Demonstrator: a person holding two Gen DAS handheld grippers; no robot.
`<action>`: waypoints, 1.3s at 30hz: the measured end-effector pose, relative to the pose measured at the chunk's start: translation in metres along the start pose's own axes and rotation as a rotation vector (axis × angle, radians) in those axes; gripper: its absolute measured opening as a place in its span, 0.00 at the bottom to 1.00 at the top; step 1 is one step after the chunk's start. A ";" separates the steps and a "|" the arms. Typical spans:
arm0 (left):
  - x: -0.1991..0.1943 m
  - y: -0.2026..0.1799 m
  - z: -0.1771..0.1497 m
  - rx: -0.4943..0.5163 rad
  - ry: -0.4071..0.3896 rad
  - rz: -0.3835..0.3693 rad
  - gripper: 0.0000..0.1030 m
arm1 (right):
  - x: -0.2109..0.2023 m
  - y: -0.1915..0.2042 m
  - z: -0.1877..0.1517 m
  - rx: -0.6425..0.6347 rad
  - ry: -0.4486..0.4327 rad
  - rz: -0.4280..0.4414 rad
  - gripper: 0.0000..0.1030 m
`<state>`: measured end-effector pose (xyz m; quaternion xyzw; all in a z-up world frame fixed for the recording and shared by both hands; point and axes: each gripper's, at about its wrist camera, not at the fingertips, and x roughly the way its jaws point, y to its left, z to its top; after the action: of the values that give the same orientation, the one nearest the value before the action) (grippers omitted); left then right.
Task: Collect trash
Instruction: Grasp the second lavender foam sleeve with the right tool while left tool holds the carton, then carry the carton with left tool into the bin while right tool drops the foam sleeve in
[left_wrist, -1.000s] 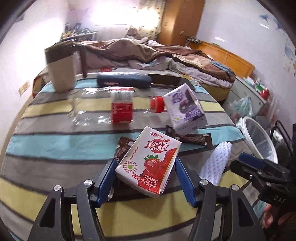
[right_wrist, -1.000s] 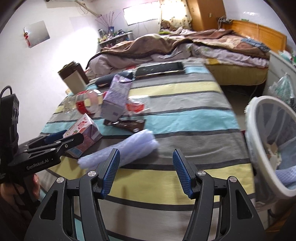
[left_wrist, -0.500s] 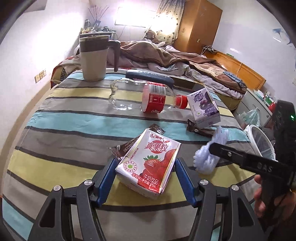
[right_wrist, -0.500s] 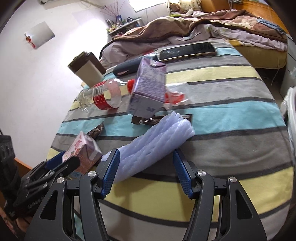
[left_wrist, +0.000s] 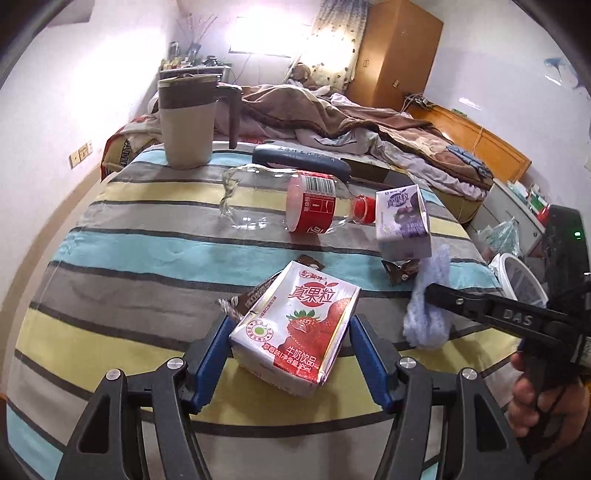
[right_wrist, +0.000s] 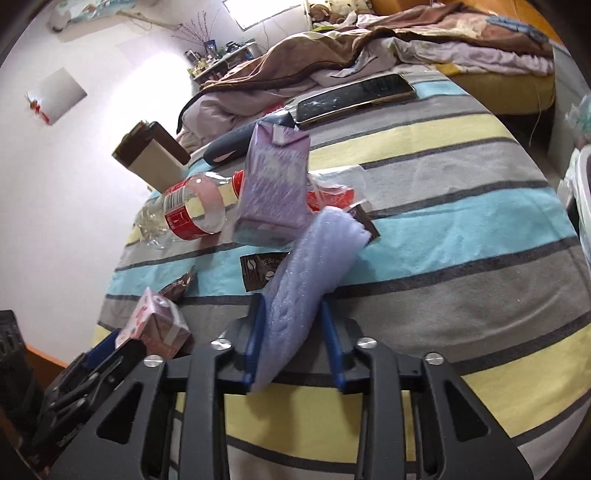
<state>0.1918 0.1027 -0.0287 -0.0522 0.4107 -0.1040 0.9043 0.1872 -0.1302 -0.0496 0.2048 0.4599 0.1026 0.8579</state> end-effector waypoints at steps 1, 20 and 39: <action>0.000 -0.003 0.000 0.007 -0.001 0.000 0.63 | -0.003 0.000 -0.001 -0.012 -0.004 -0.007 0.23; 0.029 -0.040 0.004 0.096 0.089 -0.037 0.70 | -0.041 -0.021 0.003 -0.108 -0.038 -0.076 0.21; -0.021 -0.078 0.002 0.085 -0.044 -0.021 0.56 | -0.066 -0.025 -0.004 -0.178 -0.090 -0.075 0.21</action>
<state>0.1688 0.0314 0.0018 -0.0203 0.3853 -0.1295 0.9135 0.1474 -0.1757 -0.0137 0.1147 0.4171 0.1016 0.8959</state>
